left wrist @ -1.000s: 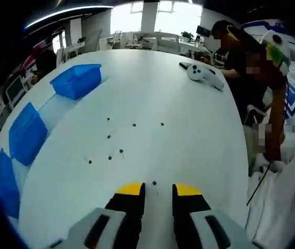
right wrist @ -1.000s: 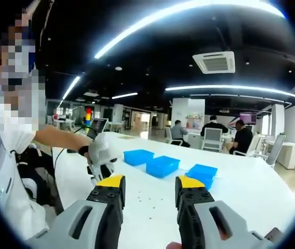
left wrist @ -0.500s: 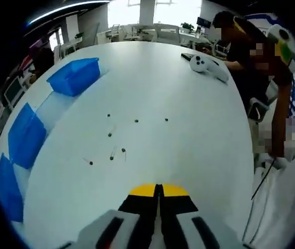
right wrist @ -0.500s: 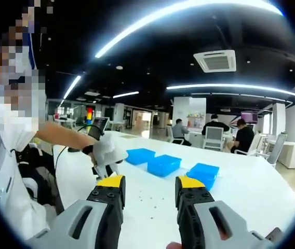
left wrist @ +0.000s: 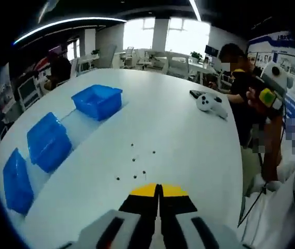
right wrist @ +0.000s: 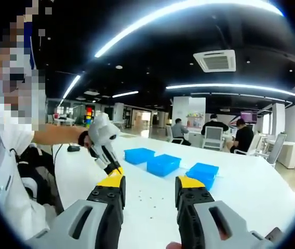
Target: Pick up the resistors one by one and place each resistor into its matching bin, sorting the parts by color and model until every resistor is separated into the correct bin for its type
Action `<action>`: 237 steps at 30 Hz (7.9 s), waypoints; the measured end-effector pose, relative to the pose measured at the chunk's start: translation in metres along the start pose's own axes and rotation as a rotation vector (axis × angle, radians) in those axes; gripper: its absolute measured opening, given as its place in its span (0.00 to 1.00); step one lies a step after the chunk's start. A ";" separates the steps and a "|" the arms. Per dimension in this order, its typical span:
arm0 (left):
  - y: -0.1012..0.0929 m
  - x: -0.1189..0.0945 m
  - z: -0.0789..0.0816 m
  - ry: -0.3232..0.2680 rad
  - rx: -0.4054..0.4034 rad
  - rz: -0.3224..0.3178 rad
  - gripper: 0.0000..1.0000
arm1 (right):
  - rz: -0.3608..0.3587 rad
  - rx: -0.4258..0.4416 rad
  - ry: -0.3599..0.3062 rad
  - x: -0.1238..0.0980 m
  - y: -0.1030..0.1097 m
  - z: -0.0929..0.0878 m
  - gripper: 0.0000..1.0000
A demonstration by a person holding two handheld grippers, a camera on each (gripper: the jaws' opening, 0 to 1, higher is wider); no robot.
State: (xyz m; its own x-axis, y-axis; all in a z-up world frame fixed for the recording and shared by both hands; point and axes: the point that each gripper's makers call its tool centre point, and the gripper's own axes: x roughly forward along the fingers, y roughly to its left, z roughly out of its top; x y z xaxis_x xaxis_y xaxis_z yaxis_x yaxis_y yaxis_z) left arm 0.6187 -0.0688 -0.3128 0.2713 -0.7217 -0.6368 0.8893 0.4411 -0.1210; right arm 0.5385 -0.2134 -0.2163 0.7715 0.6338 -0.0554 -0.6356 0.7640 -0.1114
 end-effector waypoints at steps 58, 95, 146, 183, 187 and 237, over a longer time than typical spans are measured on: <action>0.095 0.017 0.147 -0.533 -0.015 0.305 0.03 | -0.006 0.019 0.010 -0.004 -0.008 -0.005 0.39; 0.157 0.138 0.188 -0.376 -0.070 0.408 0.45 | -0.007 0.018 0.003 -0.006 -0.006 -0.002 0.38; 0.045 -0.116 0.000 -0.621 -0.072 0.339 0.29 | -0.013 0.008 0.021 -0.003 -0.007 -0.005 0.38; 0.081 0.079 -0.030 0.179 -0.099 0.219 0.08 | -0.022 0.014 -0.006 -0.012 -0.011 -0.001 0.38; 0.081 0.076 -0.029 0.206 -0.096 0.212 0.05 | -0.024 0.015 -0.007 -0.012 -0.011 -0.001 0.38; 0.034 -0.156 -0.018 -0.733 -0.228 0.334 0.05 | 0.097 -0.024 0.010 -0.008 0.017 -0.001 0.44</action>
State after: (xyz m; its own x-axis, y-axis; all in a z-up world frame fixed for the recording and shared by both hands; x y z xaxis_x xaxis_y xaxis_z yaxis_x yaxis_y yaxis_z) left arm 0.5998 0.0679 -0.2312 0.7479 -0.6635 -0.0200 0.6448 0.7334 -0.2154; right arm 0.5219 -0.2058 -0.2189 0.7067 0.7034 -0.0769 -0.7066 0.6959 -0.1284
